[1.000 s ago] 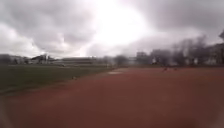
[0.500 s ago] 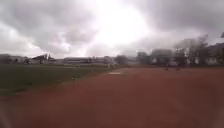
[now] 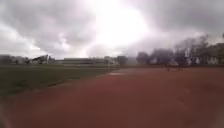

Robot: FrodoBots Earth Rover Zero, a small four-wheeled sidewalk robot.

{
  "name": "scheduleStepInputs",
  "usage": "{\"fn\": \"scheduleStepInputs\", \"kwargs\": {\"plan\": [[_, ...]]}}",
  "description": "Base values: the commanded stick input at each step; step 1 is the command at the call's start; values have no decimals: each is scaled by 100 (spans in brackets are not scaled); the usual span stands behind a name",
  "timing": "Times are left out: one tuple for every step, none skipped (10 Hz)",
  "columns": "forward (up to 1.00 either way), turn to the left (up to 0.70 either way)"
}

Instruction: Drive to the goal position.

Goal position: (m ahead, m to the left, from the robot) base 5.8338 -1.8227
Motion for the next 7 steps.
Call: {"fn": "scheduleStepInputs", "kwargs": {"plan": [[70,0],[70,0],[70,0],[70,0],[70,0],[70,0],[70,0]]}}
